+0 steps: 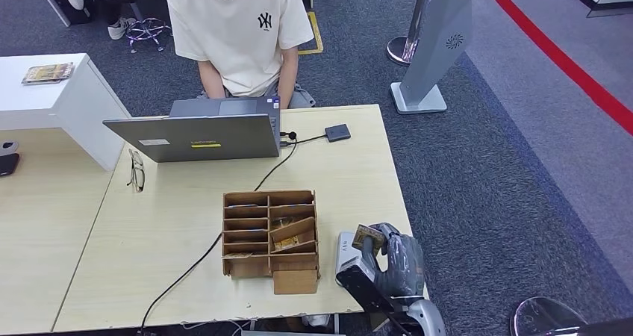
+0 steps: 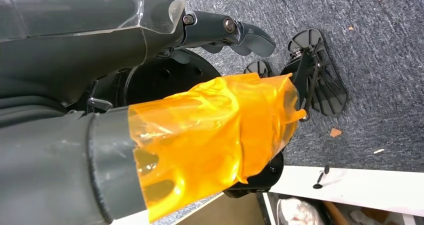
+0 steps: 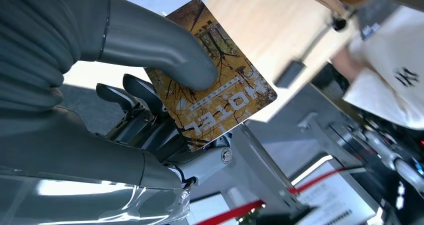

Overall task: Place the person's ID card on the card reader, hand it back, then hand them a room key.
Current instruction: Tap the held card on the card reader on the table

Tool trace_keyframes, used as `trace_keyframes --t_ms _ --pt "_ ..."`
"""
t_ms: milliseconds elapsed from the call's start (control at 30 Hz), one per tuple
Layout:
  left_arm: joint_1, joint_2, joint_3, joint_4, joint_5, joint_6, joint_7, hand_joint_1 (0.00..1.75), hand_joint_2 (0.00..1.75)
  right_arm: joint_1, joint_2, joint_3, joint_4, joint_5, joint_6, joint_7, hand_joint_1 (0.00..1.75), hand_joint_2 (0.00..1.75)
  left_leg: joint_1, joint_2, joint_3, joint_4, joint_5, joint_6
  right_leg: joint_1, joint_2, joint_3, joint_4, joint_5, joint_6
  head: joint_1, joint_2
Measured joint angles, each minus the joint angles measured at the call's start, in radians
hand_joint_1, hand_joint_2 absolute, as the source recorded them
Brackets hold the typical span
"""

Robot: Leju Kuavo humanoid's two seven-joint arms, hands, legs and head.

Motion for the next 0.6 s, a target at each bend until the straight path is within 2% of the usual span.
trace_keyframes --t_ms 333,600 --pt "0.002 -0.001 -0.011 0.000 -0.029 -0.012 -0.006 0.00 0.00 0.010 -0.026 0.028 -0.128 -0.043 -0.028 -0.069 1.75 1.75 0.000 0.000 -0.001 0.000 0.000 0.000 0.000 0.000 0.000 0.000 0.000 0.000 0.000 0.000" --pt "0.006 -0.001 0.022 0.000 -0.213 -0.088 0.049 0.00 0.00 -0.098 -0.028 0.062 -0.085 -0.127 0.077 -0.158 1.75 1.75 0.000 0.001 -0.001 0.000 0.000 0.000 0.000 0.001 0.000 0.000 0.001 0.000 0.000 0.000"
